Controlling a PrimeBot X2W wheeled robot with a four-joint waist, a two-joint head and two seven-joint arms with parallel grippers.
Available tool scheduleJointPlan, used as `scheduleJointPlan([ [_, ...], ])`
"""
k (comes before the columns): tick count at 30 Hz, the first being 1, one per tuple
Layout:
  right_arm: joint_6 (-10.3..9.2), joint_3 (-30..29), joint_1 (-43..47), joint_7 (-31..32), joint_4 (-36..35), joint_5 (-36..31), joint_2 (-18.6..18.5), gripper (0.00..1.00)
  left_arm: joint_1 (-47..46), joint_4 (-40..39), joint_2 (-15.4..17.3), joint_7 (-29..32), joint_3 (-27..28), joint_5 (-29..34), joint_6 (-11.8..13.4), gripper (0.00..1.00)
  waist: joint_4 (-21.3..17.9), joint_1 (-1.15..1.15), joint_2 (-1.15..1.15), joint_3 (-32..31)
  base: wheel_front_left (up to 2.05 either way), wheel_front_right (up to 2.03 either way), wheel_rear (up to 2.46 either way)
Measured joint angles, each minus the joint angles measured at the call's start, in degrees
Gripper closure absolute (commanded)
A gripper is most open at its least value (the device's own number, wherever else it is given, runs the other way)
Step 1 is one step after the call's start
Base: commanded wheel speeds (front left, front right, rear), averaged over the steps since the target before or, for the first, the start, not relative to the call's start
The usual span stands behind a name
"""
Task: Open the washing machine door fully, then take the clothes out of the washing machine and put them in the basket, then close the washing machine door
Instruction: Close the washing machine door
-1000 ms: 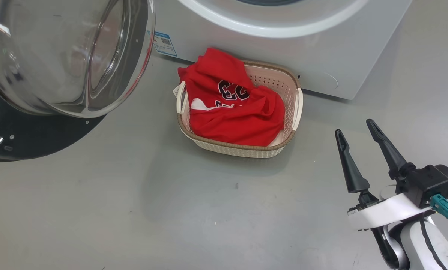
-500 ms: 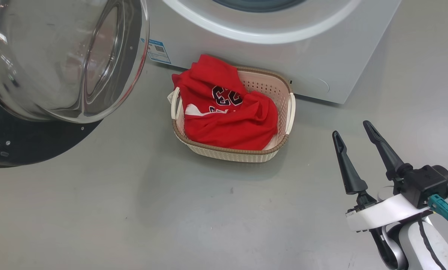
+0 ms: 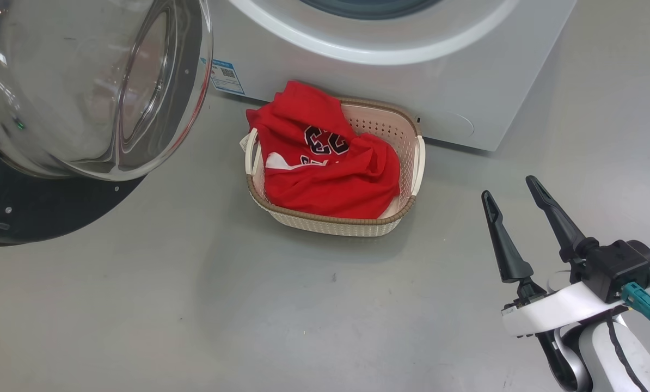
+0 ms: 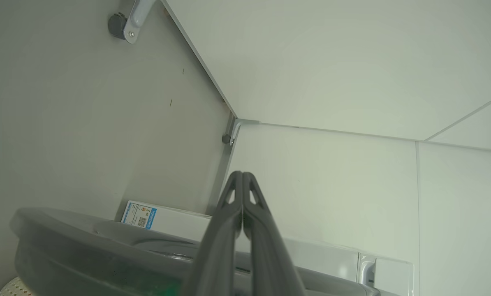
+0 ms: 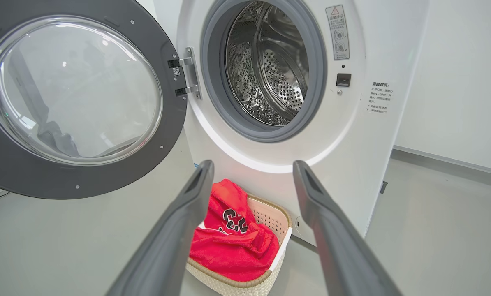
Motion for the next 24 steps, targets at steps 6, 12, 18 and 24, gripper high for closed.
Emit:
scheduleJointPlan([
  [6,0.00,0.01,0.00,-0.07,0.00,0.04,0.00,0.00,-1.19,2.47,1.27,2.89,-1.21,1.00,0.00,1.00,-0.25,0.00,0.00,0.18,0.00,0.00,0.00],
  [12,0.00,0.00,-0.01,-0.32,0.04,0.09,0.03,0.00,-2.23,3.69,2.36,5.77,-2.65,2.65,0.00,1.00,-0.63,0.00,0.00,0.37,0.00,0.00,0.00],
  [18,0.00,-0.04,-0.04,-0.33,0.27,0.09,0.02,0.00,-2.38,4.78,3.12,7.78,-2.76,3.23,0.00,1.00,-0.85,0.00,0.00,0.33,0.00,0.00,0.00],
  [24,0.00,-0.11,-0.24,-0.41,0.44,0.09,0.02,0.00,-2.41,5.75,3.48,9.83,-2.75,3.23,0.00,1.00,-0.86,0.00,0.00,0.13,0.00,0.00,0.00],
])
